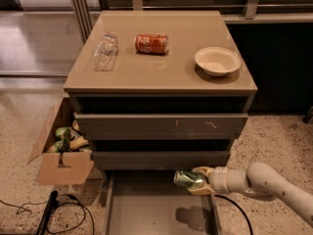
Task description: Pick green can from bottom drawer and place on counter
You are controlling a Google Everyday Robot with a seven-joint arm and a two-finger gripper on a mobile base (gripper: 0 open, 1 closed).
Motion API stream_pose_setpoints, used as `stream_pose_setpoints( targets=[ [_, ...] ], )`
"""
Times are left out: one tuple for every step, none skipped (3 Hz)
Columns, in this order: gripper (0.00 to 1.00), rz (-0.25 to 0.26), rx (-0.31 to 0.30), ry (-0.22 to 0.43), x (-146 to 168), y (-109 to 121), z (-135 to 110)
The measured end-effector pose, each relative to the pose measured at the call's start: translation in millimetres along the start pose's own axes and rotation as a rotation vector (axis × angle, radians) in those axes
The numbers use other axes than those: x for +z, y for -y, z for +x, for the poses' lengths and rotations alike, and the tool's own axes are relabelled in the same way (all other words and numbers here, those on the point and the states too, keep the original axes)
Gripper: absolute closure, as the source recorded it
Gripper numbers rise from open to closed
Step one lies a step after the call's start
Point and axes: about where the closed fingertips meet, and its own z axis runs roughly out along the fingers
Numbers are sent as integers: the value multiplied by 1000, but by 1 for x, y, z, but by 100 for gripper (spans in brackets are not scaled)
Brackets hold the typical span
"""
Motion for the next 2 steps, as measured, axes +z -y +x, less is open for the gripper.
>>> stream_pose_setpoints(
  targets=[
    [100,28,-66,3,-28,-11,-31],
    [100,72,-177,10,-73,-33,-87]
  ],
)
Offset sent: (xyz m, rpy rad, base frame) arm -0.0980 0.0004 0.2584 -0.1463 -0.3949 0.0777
